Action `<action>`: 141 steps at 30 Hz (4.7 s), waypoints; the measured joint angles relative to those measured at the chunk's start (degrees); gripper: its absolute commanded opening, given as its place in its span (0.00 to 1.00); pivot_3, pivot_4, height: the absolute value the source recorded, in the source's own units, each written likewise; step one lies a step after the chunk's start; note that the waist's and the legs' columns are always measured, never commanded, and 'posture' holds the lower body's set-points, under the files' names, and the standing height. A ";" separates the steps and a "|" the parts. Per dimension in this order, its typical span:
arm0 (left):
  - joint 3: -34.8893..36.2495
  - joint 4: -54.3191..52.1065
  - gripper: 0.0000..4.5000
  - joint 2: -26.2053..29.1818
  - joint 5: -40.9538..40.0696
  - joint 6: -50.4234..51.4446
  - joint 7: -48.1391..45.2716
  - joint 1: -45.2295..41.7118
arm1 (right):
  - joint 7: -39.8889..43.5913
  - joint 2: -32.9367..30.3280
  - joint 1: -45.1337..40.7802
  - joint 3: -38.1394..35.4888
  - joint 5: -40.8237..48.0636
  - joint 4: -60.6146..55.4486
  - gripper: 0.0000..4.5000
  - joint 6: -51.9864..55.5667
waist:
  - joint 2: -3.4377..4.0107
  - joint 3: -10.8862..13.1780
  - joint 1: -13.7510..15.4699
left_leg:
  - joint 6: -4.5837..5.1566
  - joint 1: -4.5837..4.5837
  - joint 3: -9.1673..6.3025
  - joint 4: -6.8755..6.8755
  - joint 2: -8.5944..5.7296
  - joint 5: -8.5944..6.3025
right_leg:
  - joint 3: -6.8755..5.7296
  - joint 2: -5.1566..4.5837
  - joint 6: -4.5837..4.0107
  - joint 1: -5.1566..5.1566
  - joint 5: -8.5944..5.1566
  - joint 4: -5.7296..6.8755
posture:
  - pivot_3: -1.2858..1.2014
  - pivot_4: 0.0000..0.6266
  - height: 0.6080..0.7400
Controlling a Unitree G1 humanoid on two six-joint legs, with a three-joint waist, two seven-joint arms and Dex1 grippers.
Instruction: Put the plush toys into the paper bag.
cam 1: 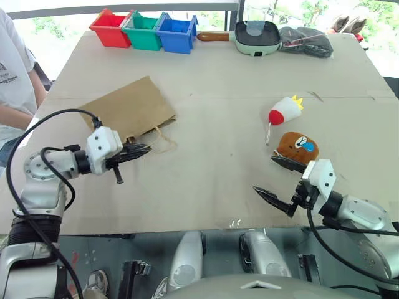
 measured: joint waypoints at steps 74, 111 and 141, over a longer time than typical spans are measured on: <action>-1.74 -20.26 0.00 -26.13 -21.99 33.23 25.36 -15.41 | -6.47 21.25 -33.14 11.35 -18.70 27.50 0.48 2.99 | 0.14 0.06 -0.88 | -0.04 -0.15 -0.27 -0.01 -0.12 0.02 | -0.09 0.00 -0.03 -0.22 0.02 0.37 | 0.52 0.24 1.00; 1.09 -23.10 0.00 -20.18 -27.64 37.86 14.26 -15.36 | -6.91 8.86 -37.49 6.88 -7.98 12.17 0.01 20.32 | 0.08 0.17 -1.83 | -0.02 0.00 -0.19 -0.09 -0.03 0.01 | -0.03 0.13 -0.03 -0.14 -0.01 0.27 | 0.52 0.24 1.00; 4.95 -30.65 0.00 -34.14 -33.54 33.94 28.31 -8.23 | 18.64 13.49 -44.47 13.58 -6.41 41.87 0.60 6.34 | 0.11 0.26 -0.57 | -0.03 -0.15 -0.16 0.06 -0.14 0.01 | -0.04 -0.07 -0.03 -0.19 0.03 0.34 | 0.52 0.24 1.00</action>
